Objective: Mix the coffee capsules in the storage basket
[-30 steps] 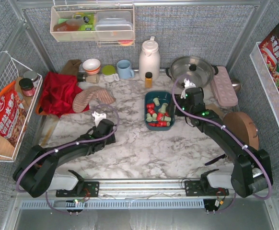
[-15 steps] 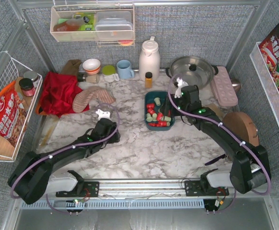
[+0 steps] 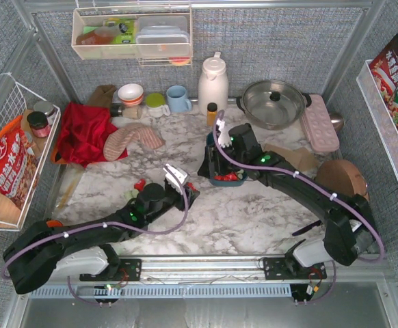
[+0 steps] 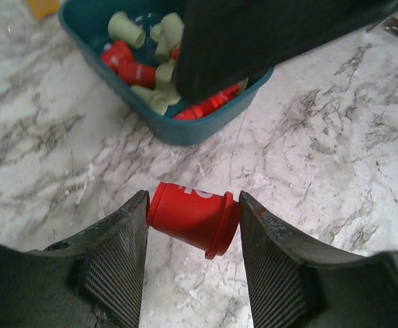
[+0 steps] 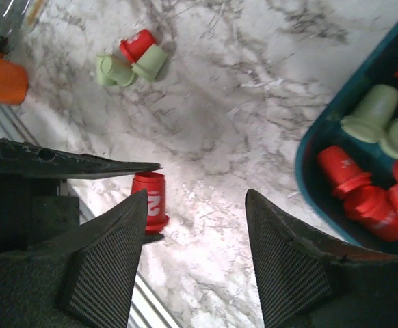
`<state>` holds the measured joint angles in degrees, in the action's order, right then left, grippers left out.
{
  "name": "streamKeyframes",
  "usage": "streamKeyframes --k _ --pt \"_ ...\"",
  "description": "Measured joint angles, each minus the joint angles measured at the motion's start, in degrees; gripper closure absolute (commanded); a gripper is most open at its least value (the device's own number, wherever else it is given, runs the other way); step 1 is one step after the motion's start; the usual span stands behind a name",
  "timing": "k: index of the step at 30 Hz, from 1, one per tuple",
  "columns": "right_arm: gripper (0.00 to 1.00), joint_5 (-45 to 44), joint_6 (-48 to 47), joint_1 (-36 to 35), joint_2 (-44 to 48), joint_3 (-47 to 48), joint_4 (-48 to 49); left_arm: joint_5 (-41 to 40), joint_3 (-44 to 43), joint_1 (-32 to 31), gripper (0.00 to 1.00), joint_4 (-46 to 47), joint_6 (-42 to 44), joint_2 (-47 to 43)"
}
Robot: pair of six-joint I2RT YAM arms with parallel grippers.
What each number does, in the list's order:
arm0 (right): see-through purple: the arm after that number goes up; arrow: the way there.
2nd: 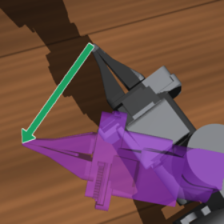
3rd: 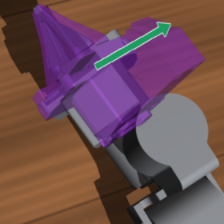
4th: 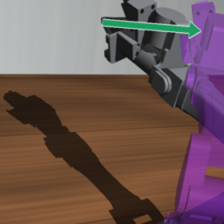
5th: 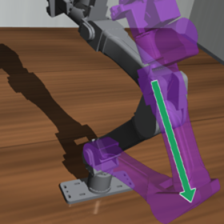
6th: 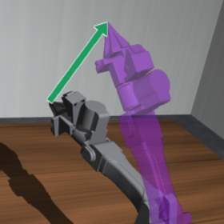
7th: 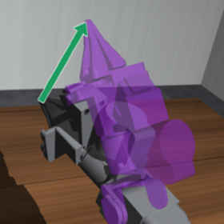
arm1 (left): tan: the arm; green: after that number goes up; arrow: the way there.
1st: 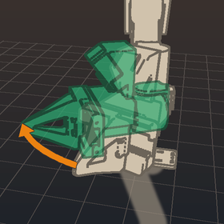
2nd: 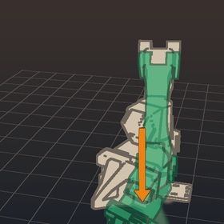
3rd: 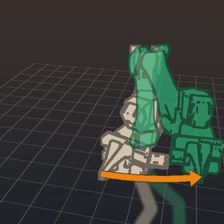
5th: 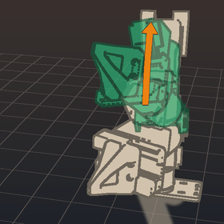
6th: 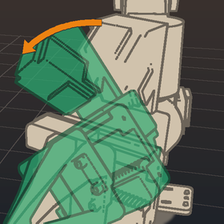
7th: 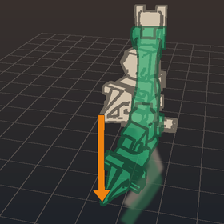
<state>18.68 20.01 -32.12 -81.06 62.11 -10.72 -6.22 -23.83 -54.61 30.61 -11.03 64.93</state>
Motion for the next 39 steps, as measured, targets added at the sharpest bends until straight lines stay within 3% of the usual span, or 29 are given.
streamKeyframes --k 6,16,25,33,35,36,39 --pt "0.43 4.09 2.21 -2.82 -2.47 -0.46 0.68 -0.46 0.17 -2.32 0.54 7.26 6.73 1.40" --pt "0.47 7.63 3.85 -4.02 -2.40 -2.27 2.34 -1.31 -0.11 -3.80 0.54 10.05 9.38 1.64" --pt "0.77 9.60 5.49 -4.20 -2.01 -2.93 3.26 -1.57 -0.59 -4.83 0.53 10.75 10.38 1.70" --pt "0.96 8.11 5.66 -4.20 -0.52 -2.97 3.26 -3.65 -1.14 -5.14 0.30 11.19 9.40 1.70" --pt "1.00 6.82 5.68 -4.20 0.11 -3.30 3.63 -4.70 -1.22 -5.16 0.08 11.17 8.59 1.49" --pt "1.00 5.22 5.70 -4.07 0.61 -3.67 3.63 -5.44 -1.22 -5.14 0.02 11.02 8.31 1.20" --pt "1.00 1.86 6.23 -3.37 1.88 -4.39 3.56 -7.37 -1.22 -5.05 0.01 9.81 6.54 -0.70"
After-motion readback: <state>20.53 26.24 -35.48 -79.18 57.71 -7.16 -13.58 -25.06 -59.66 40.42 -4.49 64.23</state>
